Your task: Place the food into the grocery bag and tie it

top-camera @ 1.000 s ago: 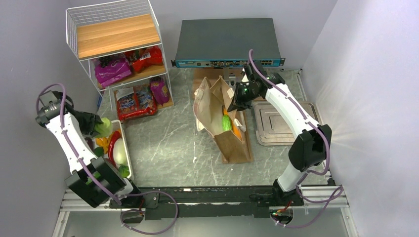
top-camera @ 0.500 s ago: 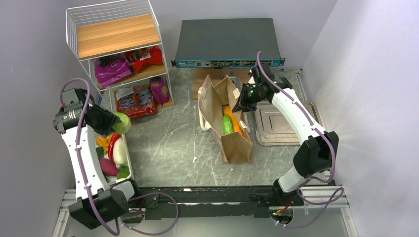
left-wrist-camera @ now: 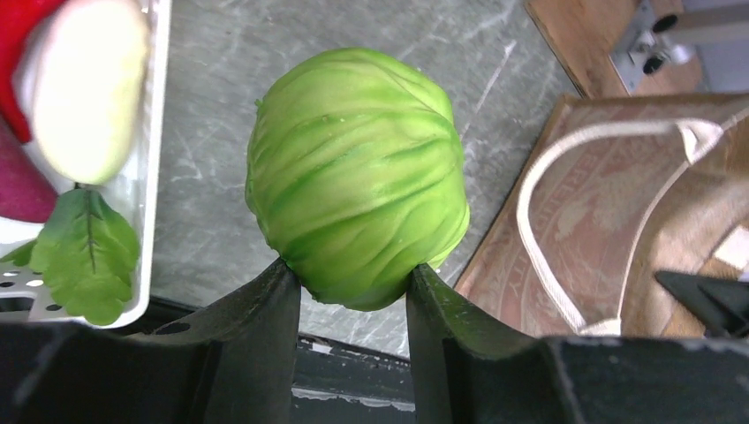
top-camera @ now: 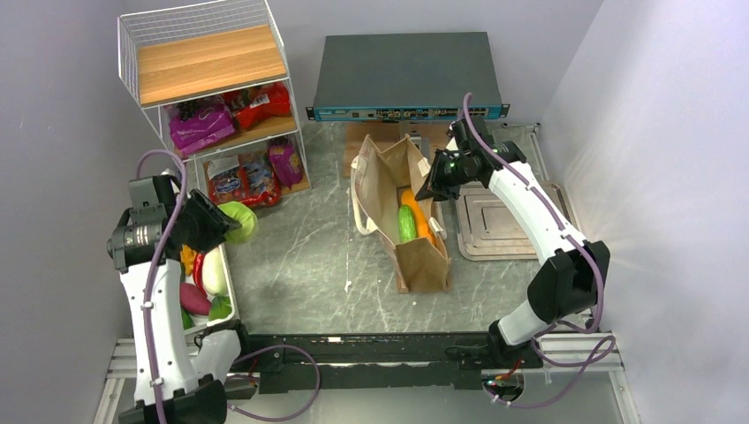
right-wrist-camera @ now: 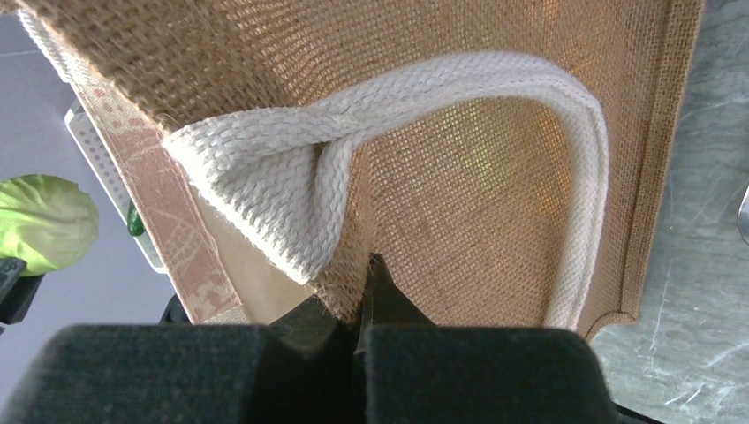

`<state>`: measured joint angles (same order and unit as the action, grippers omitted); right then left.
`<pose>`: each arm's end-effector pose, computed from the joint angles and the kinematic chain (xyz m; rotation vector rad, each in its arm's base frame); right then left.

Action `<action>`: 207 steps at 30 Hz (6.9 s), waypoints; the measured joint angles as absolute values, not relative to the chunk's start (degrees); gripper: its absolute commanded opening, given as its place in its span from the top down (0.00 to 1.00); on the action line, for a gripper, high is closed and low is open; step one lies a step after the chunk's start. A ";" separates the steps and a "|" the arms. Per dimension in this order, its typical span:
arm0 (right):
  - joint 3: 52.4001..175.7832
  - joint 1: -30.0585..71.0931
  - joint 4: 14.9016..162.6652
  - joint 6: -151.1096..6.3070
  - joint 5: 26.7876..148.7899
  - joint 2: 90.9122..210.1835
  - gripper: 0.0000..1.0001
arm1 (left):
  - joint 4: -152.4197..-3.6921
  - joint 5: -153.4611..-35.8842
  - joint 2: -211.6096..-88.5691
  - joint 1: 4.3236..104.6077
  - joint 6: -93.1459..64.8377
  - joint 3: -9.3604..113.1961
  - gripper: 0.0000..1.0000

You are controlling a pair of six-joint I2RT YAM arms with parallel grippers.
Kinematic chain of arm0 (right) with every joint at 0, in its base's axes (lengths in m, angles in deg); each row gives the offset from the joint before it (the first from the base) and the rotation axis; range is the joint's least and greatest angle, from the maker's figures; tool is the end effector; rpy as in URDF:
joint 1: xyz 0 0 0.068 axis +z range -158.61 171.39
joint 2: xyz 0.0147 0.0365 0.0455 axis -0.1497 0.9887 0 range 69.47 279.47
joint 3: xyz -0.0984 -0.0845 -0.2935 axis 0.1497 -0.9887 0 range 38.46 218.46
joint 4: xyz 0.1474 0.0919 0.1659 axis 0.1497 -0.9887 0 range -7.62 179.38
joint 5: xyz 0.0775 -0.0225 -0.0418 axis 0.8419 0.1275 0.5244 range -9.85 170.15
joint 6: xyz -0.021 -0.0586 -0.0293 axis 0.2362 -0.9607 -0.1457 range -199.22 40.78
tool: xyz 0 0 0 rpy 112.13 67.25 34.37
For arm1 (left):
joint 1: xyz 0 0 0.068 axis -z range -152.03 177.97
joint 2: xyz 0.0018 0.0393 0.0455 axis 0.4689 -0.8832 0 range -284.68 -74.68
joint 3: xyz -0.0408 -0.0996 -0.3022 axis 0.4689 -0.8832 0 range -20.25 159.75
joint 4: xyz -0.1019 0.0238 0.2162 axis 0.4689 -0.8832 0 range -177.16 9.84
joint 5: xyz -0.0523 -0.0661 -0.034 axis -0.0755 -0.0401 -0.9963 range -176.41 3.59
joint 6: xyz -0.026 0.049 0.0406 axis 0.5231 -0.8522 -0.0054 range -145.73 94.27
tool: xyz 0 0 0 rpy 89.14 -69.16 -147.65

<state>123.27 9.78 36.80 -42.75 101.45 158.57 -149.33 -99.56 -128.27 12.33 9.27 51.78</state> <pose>0.2877 0.1169 0.3647 0.2731 2.6711 0.8148 0.1064 0.0166 0.3936 -0.9645 2.2763 -0.4290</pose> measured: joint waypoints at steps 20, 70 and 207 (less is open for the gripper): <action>123.23 9.78 36.74 -41.65 100.16 157.45 1.00 | -132.52 -122.64 -123.26 23.89 8.05 48.26 1.00; 128.56 9.78 30.29 -45.39 95.61 157.45 1.00 | -119.99 -109.57 -160.55 61.57 11.94 73.31 0.09; 123.03 1.54 31.49 -48.21 95.70 154.22 1.00 | -69.64 -71.41 -156.22 25.77 50.36 17.59 0.11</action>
<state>123.03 1.54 31.49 -48.21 95.70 154.22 -69.64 -71.41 -156.22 25.77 50.36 17.59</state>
